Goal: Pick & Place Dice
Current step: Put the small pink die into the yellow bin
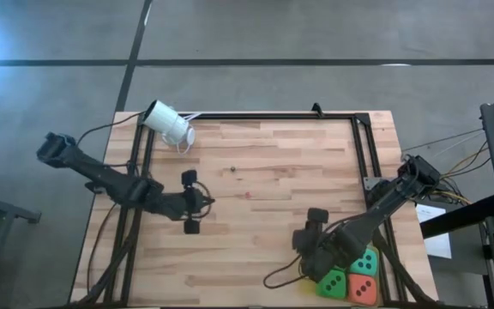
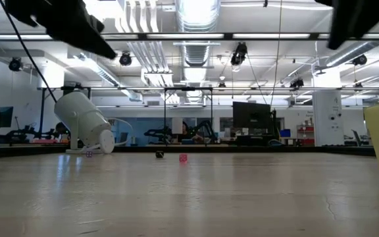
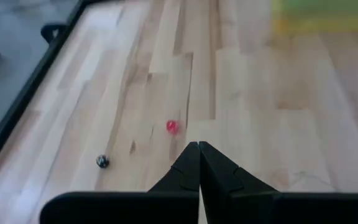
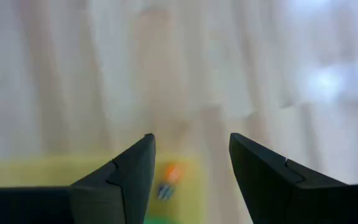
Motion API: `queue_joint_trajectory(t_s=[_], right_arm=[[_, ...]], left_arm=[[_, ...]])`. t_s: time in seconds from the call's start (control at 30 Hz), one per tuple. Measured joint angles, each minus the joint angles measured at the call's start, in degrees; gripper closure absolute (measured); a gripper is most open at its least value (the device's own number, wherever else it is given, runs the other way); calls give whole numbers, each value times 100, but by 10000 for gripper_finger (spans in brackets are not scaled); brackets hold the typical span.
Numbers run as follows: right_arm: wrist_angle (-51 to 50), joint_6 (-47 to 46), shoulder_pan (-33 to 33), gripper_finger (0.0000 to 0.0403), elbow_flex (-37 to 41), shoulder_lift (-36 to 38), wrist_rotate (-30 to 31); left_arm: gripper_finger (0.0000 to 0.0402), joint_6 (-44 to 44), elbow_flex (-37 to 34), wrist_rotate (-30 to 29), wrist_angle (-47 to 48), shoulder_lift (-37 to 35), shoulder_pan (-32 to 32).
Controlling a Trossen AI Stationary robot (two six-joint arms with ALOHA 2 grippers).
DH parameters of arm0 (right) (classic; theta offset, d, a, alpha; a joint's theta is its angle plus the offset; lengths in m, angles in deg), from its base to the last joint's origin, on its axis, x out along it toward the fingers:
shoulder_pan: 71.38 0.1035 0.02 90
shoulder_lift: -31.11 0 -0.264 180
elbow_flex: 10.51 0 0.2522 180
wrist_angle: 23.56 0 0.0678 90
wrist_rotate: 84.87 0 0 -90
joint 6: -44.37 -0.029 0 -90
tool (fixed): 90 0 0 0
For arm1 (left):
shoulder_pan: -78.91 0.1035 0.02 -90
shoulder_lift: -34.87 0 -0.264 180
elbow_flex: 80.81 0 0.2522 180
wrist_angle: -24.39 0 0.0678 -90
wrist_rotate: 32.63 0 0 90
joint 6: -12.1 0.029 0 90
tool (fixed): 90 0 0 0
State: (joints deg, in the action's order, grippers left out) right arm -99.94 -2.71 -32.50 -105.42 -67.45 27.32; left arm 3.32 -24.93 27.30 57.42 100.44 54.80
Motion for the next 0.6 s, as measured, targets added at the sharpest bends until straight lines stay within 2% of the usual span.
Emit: queue_joint_trajectory(t_s=[0.1,0.2,0.43,0.6], right_arm=[[2,-74,-65,200,1,-2,595],[24,-135,-168,200,1,-2,779],[47,-69,-277,200,1,-2,807],[108,19,-238,200,1,93,802]], left_arm=[[399,-88,-39,205,-33,328,290],[399,-134,-40,357,-184,769,583],[399,-237,93,588,-473,1788,1293],[399,-85,100,1298,-1494,2466,1732]])
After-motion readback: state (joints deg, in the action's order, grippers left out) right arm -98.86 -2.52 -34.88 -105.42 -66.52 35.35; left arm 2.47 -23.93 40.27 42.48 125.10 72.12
